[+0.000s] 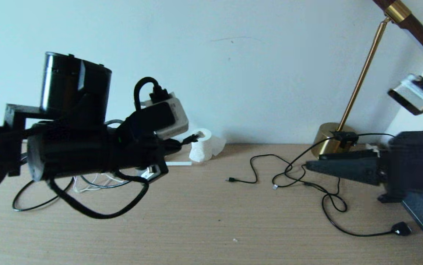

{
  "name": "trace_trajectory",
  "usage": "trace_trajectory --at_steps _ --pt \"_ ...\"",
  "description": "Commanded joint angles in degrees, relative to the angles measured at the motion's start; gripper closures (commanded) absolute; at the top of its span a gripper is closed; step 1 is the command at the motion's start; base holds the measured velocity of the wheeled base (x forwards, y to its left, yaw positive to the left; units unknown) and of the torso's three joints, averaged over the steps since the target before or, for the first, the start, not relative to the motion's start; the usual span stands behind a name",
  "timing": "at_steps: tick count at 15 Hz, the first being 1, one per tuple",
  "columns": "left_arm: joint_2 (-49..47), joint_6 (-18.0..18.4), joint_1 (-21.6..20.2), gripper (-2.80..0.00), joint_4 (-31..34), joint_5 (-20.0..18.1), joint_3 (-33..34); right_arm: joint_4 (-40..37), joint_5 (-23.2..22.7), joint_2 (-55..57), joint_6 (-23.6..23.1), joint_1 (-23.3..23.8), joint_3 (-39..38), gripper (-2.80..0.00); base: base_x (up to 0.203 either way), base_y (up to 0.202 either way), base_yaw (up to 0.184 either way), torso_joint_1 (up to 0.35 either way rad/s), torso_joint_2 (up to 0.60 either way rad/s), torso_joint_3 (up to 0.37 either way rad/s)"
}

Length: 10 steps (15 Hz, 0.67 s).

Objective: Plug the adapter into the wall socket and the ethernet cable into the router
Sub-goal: Hand it to the other hand

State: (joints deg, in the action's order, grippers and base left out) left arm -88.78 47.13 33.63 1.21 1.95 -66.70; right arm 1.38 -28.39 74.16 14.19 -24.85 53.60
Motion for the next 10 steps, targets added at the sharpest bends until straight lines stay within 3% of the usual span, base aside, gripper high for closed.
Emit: trace_trajectory --at_steps 1,5,8,10 --pt "-1.84 0.5 0.84 0.0 0.02 -0.18 -1.15 0.9 0.42 8.39 1.42 -2.43 3.59 -2.8 0.0 0.0 0.0 0.0 0.0 0.0" --pt "-3.75 0.5 7.58 0.0 -2.96 0.41 -1.67 6.21 0.78 16.41 8.49 -6.21 10.33 -2.8 0.0 0.0 0.0 0.0 0.0 0.0" --pt "-4.65 0.59 9.01 0.0 -4.63 0.51 -2.58 13.52 -0.49 18.47 10.66 -6.94 10.13 -2.8 0.0 0.0 0.0 0.0 0.0 0.0" --pt "-4.62 0.59 9.93 0.0 -4.63 0.51 -2.63 14.16 -0.97 19.41 11.33 -8.07 10.56 -2.8 0.0 0.0 0.0 0.0 0.0 0.0"
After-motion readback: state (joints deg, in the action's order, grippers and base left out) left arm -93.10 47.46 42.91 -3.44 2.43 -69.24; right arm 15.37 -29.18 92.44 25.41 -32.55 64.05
